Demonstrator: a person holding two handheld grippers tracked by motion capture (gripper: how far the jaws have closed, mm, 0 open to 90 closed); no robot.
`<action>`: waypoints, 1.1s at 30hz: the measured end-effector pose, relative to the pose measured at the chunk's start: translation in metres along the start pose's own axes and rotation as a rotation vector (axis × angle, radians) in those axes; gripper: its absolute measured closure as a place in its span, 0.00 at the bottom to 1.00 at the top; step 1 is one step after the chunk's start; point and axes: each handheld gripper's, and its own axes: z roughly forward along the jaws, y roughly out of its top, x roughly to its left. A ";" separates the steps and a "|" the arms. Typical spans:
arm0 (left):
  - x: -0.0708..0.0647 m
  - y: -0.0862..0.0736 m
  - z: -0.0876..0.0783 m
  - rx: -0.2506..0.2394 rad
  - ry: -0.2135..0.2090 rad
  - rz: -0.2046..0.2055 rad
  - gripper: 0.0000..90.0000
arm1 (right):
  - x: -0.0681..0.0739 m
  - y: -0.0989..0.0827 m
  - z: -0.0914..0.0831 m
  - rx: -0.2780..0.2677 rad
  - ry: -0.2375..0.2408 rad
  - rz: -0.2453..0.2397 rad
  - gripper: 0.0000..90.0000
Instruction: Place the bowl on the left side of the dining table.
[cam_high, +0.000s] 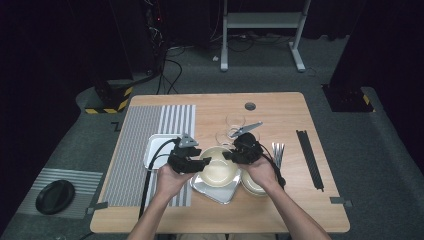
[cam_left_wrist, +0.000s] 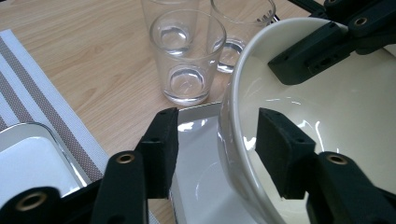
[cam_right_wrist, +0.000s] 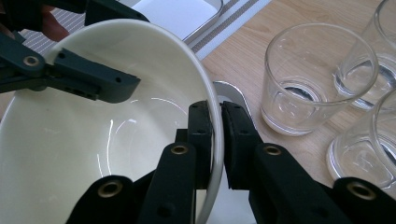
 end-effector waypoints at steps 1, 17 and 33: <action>-0.001 0.000 0.001 0.008 -0.006 -0.014 0.60 | 0.001 0.000 0.001 -0.008 0.000 0.002 0.92; -0.003 0.003 0.007 0.052 -0.033 -0.009 0.86 | 0.006 -0.001 0.002 -0.007 0.010 -0.007 0.92; -0.005 0.002 0.007 0.073 -0.006 0.051 0.92 | 0.009 -0.002 0.001 -0.001 -0.005 -0.043 0.91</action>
